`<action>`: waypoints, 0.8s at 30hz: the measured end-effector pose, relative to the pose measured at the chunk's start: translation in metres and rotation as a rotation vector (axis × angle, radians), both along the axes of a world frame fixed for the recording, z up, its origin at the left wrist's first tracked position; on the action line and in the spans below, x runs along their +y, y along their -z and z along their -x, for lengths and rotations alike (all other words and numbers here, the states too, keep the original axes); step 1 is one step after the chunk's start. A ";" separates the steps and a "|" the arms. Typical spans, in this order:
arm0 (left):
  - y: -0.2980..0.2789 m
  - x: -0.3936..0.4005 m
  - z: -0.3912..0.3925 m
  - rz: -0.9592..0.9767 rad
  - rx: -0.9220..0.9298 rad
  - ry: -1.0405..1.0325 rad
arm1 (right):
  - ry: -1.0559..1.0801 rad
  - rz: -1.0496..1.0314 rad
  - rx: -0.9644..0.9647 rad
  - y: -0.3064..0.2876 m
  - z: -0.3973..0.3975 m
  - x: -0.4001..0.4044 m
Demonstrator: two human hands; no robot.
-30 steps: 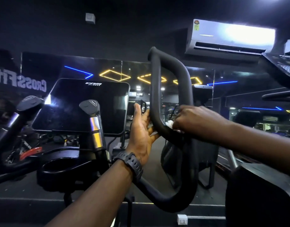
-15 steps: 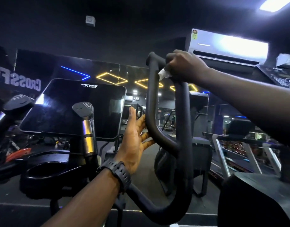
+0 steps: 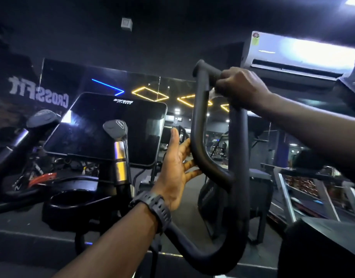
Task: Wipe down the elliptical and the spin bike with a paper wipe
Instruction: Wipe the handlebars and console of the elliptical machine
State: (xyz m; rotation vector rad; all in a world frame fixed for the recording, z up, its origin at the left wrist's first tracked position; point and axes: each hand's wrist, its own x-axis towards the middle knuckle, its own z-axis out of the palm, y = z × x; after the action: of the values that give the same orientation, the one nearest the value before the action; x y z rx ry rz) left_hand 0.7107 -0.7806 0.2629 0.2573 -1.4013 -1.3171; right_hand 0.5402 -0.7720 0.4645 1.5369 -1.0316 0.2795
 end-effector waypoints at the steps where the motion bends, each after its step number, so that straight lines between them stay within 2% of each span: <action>1: 0.000 0.000 0.001 -0.002 0.005 -0.006 | 0.026 -0.024 0.034 0.005 0.006 0.005; 3: 0.000 0.001 0.001 -0.002 0.011 -0.007 | 0.084 -0.053 0.081 0.004 0.008 0.012; 8: -0.002 0.003 0.000 -0.005 0.015 -0.010 | 0.154 -0.016 0.034 -0.026 -0.028 -0.003; 11: 0.000 0.002 0.000 0.008 0.009 -0.003 | 0.132 0.000 0.058 -0.022 -0.028 -0.005; 15: 0.001 0.000 0.001 -0.004 0.007 -0.007 | 0.323 -0.165 0.063 0.000 -0.018 0.017; 17: 0.001 0.002 0.002 -0.001 0.013 -0.012 | 0.292 -0.181 -0.030 -0.008 -0.022 0.023; 20: 0.001 0.003 0.003 0.004 0.012 0.000 | 0.234 -0.079 -0.110 -0.018 -0.019 0.024; 24: 0.001 0.007 0.003 0.005 0.007 -0.002 | 0.243 -0.204 -0.062 0.020 -0.015 0.045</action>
State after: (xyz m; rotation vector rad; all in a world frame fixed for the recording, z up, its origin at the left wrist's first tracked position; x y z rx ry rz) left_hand 0.7079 -0.7738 0.2620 0.2505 -1.3976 -1.3115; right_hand 0.5556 -0.7273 0.4443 1.5723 -1.3152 0.0534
